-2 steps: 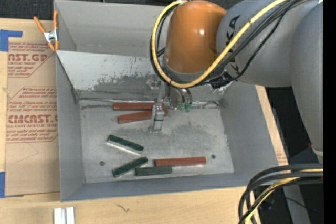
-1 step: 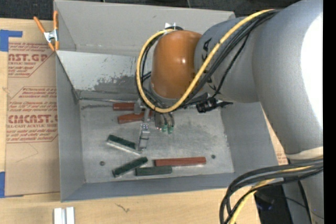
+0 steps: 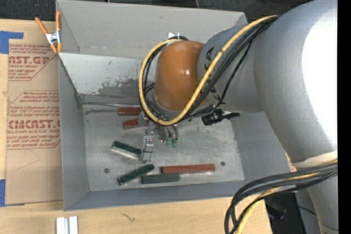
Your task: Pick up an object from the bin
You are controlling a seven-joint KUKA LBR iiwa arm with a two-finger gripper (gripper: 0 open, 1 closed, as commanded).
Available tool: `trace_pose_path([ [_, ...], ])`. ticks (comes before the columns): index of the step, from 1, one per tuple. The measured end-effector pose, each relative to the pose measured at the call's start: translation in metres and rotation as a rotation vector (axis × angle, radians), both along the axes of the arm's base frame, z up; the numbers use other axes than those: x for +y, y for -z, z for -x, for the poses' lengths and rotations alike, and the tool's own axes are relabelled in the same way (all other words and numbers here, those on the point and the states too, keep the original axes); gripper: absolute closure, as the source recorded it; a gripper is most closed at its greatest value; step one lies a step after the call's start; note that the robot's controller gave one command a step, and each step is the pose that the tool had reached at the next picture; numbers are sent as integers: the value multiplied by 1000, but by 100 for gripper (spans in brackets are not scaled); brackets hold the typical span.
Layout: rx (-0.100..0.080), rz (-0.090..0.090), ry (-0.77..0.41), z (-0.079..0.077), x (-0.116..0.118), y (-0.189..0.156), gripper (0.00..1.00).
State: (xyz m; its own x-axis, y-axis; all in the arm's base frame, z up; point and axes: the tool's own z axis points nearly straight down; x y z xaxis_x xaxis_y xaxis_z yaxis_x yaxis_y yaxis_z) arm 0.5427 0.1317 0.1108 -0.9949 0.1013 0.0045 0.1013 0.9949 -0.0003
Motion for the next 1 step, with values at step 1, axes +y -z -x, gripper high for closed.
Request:
trace_pose_path([
  [1,-4,0,135,17,14,-14,0],
])
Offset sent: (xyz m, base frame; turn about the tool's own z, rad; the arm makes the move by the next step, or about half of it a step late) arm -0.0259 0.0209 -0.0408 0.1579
